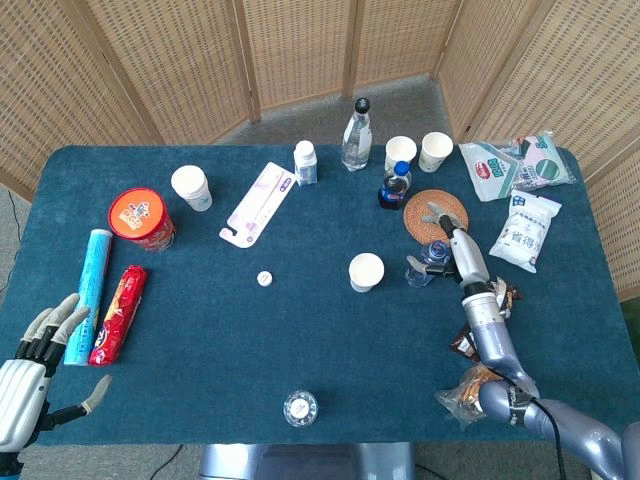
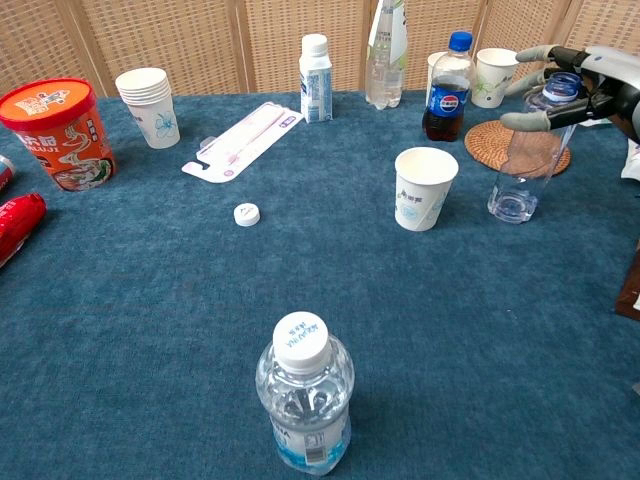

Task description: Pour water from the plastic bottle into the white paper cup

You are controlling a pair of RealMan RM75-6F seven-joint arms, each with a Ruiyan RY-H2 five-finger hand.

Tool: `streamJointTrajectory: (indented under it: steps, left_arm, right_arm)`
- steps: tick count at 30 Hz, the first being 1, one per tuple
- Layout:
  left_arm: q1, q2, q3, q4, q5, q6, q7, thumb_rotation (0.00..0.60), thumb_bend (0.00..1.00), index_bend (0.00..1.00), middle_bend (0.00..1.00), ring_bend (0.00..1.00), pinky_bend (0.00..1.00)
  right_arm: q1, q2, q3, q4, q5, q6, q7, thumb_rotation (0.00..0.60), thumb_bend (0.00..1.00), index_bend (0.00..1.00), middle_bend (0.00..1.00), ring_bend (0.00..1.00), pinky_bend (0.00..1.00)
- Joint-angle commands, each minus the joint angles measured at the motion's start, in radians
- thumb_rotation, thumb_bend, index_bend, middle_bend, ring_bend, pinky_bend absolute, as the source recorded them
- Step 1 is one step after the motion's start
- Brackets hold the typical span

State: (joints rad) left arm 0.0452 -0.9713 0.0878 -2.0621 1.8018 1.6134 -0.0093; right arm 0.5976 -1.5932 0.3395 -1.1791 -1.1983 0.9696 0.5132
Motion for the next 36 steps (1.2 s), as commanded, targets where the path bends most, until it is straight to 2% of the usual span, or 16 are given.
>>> streamJointTrajectory:
  steps: [1, 17, 25, 33, 36]
  left_arm:
    - [0.001, 0.001, 0.0, -0.001, 0.003, 0.002, 0.001, 0.447, 0.39, 0.05, 0.02, 0.0, 0.0]
    - [-0.002, -0.002, -0.003, 0.006, -0.002, 0.003, -0.008, 0.443, 0.39, 0.05, 0.02, 0.0, 0.0]
    - [-0.004, -0.003, -0.003, 0.014, -0.005, 0.002, -0.019, 0.445, 0.39, 0.05, 0.02, 0.0, 0.0]
    - [-0.006, -0.002, 0.003, 0.019, -0.01, -0.011, -0.021, 0.447, 0.39, 0.05, 0.02, 0.0, 0.0]
    - [-0.006, -0.001, 0.003, 0.021, -0.013, -0.01, -0.023, 0.442, 0.39, 0.05, 0.02, 0.0, 0.0]
  right_arm:
    - [-0.002, 0.014, 0.001, -0.016, 0.0, -0.001, -0.006, 0.493, 0.26, 0.01, 0.21, 0.13, 0.0]
    - [0.008, 0.096, 0.028, -0.109, 0.03, 0.001, -0.097, 0.484, 0.26, 0.0, 0.2, 0.1, 0.0]
    - [0.005, 0.167, 0.034, -0.197, 0.045, 0.007, -0.169, 0.482, 0.26, 0.0, 0.21, 0.1, 0.0]
    - [-0.031, 0.273, 0.022, -0.324, 0.045, 0.032, -0.227, 0.538, 0.26, 0.01, 0.21, 0.1, 0.0]
    - [-0.056, 0.309, 0.015, -0.367, 0.038, 0.066, -0.249, 0.577, 0.27, 0.06, 0.22, 0.1, 0.0]
